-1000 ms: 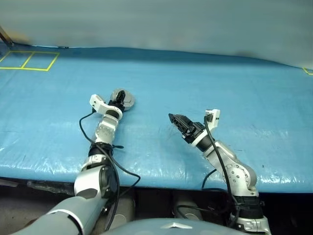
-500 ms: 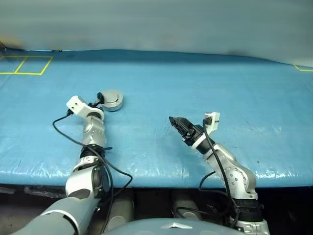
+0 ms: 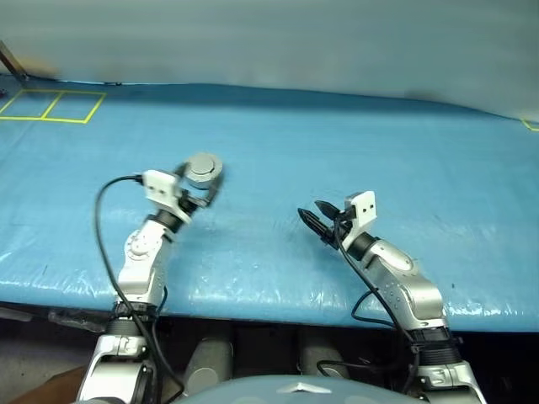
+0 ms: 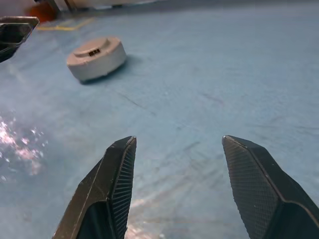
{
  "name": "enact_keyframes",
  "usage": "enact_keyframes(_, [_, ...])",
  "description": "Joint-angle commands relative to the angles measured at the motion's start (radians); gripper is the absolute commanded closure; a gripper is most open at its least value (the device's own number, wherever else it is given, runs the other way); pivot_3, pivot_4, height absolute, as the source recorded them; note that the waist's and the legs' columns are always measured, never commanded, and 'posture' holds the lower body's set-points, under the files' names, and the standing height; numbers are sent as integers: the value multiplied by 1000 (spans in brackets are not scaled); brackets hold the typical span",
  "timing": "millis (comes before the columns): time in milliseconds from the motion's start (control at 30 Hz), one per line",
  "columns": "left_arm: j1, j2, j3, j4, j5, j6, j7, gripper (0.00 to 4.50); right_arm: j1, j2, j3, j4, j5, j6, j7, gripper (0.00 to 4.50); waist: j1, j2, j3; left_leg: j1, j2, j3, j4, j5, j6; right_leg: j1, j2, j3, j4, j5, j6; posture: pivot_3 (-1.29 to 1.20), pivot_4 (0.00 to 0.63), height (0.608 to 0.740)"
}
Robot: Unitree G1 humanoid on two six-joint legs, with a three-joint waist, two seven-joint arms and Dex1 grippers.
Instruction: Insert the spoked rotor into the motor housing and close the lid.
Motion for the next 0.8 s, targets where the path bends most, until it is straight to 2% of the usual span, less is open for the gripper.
enact_keyframes(33, [8,58,-64,-52,60,55,-81,20,-32,-23,-24,27,-34,-88,38,1581,-9,1,0,0,1,1,-1,0,0,-1,1,0,0,0,-1,0,150,740])
enact_keyframes(200, [26,84,-101,-33,116,62,-119,20,-30,-42,-48,42,-19,-157,120,1581,-13,1,0,1,5,2,-1,0,0,-1,4,0,1,1,-3,0,150,740])
enact_keyframes(300, [38,80,-95,-49,102,65,-146,0,-24,-53,-53,32,-7,-150,161,1016,-12,1,0,1,5,2,0,0,0,-1,3,0,0,1,-3,0,150,740])
enact_keyframes(400, [41,82,-95,-62,91,76,-177,0,-18,-54,-55,29,-16,-168,178,21,-8,1,0,1,4,2,0,0,0,-1,3,0,0,1,-3,0,150,740])
enact_keyframes(567, [44,76,-86,-70,89,80,-190,0,-16,-57,-44,22,-15,-149,204,21,-5,1,0,1,5,2,0,0,0,-1,3,0,0,1,-3,0,150,740])
enact_keyframes(800, [45,56,-69,-94,71,86,-183,0,-26,-46,-30,44,-94,-201,160,21,-3,1,0,1,5,2,0,0,0,-1,3,0,1,1,-3,0,150,740])
